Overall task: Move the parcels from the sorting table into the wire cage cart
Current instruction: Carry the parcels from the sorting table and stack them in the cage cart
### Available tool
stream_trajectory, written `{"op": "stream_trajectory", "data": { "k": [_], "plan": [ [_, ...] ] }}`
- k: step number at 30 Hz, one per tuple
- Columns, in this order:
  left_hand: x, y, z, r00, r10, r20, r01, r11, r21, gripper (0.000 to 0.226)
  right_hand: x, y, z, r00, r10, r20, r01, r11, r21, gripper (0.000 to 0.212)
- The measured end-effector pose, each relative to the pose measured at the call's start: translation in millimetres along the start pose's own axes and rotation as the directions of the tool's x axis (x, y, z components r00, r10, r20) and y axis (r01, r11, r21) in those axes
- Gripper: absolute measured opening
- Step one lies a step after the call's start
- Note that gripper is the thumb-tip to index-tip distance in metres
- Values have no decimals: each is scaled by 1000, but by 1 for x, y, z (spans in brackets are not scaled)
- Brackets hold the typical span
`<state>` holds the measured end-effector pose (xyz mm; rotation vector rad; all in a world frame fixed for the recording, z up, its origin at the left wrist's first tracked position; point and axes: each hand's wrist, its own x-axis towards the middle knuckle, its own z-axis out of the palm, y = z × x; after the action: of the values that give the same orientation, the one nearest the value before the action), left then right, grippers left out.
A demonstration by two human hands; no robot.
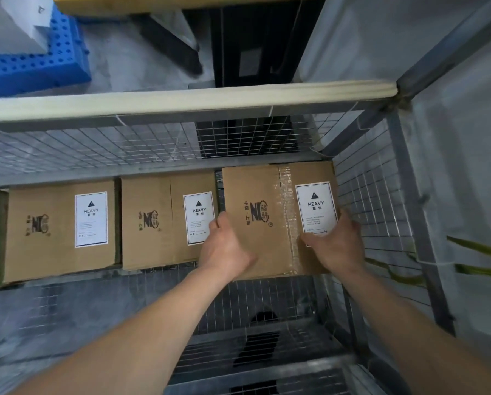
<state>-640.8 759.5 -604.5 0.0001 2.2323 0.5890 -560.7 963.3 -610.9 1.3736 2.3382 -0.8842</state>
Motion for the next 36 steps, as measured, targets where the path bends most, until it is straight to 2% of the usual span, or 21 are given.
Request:
{"op": "stream_trajectory", "data": {
  "k": [8,16,21,26,28,33,36],
  "plan": [
    [38,-17,13,1000,23,1,-23,1000,-15,90,27,-3,33,1000,-10,19,11,999,-30,107],
    [62,-31,34,997,73,7,-72,997,-40,75,45,12,60,999,-4,32,5,1000,-23,95],
    [69,-37,38,990,135,42,-132,989,-61,83,47,15,67,992,-97,74,100,994,-34,88],
    [51,-35,34,976,198,90,-193,979,-58,96,22,9,66,979,-153,133,153,988,16,105],
    [40,-34,29,975,207,78,-204,978,-52,95,6,7,62,978,-155,141,150,988,43,99],
    [-7,-35,0,965,254,60,-255,967,7,74,-48,-1,38,979,-138,151,131,990,54,74],
    [-43,-35,-26,963,257,86,-265,957,114,80,-83,-5,22,981,-124,150,122,992,22,83]
  ]
}}
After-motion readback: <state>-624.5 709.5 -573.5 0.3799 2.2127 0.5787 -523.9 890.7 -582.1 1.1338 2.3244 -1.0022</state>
